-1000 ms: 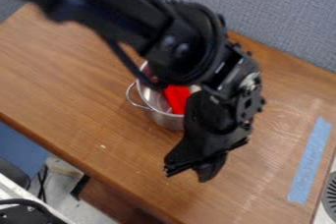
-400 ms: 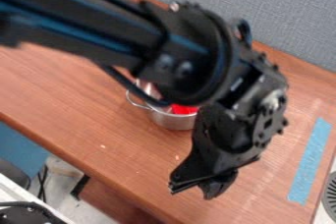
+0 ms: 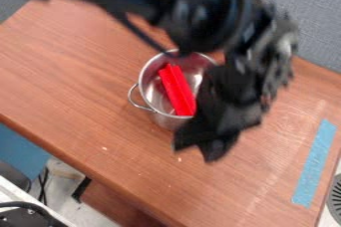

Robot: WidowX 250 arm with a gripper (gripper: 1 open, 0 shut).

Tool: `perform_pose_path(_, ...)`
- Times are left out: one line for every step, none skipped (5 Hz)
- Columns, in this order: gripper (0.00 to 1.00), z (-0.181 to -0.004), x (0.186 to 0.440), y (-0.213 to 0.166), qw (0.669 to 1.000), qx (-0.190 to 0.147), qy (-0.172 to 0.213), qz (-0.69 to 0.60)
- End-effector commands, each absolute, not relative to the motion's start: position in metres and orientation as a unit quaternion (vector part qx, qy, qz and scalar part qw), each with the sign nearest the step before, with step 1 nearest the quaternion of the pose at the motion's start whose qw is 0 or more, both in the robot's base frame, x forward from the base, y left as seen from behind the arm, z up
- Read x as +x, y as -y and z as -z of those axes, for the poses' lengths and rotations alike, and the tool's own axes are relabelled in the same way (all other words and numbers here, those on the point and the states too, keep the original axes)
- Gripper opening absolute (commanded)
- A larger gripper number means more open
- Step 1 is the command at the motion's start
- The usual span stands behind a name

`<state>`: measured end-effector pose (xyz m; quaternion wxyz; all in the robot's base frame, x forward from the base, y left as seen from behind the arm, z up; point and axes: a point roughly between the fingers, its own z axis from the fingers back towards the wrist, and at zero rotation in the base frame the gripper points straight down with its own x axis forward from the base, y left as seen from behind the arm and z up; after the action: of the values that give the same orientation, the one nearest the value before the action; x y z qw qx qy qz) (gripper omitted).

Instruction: Move the red object from the metal pot to the table

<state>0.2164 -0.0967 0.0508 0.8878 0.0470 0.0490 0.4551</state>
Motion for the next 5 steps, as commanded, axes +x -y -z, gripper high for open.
perform_pose_path(0.00, -0.032, 0.255, 0.101, 0.915, 0.042, -0.027, -0.400)
perform_pose_path(0.00, 0.018, 0.281, 0.122, 0.936, 0.045, -0.025, -0.349)
perform_pose_path(0.00, 0.007, 0.285, 0.134, 0.973, 0.023, -0.018, -0.230)
perform_pose_path(1.00, 0.030, 0.294, 0.146, 0.994, 0.021, -0.031, -0.106)
perform_pose_path(0.00, 0.041, 0.300, 0.162, 0.999, 0.015, -0.039, 0.019)
